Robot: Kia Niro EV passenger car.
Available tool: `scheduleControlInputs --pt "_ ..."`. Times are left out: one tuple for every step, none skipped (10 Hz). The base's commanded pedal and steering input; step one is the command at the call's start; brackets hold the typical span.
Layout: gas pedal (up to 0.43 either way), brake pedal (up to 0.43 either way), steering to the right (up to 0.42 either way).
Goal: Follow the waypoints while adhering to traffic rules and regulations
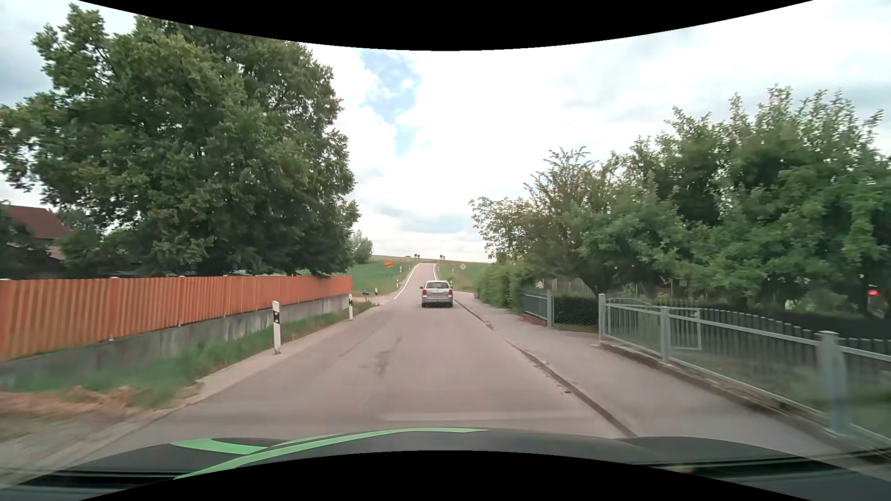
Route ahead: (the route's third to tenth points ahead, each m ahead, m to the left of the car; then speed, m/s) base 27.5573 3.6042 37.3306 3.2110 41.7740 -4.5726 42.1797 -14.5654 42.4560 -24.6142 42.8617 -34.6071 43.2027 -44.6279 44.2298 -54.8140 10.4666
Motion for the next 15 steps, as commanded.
scheduleControlInputs --pt "0.0 0.0 -0.011" --pt "0.0 0.0 -0.009" --pt "0.0 0.0 -0.01" --pt "0.0 0.006 -0.009" --pt "0.0 0.012 -0.009" --pt "0.0 0.037 -0.009" --pt "0.0 0.067 -0.009" --pt "0.0 0.079 -0.008" --pt "0.0 0.085 -0.008" --pt "0.0 0.104 -0.008" --pt "0.0 0.116 -0.008" --pt "0.0 0.122 -0.008" --pt "0.0 0.14 -0.008" --pt "0.0 0.152 -0.008" --pt "0.0 0.159 -0.008"
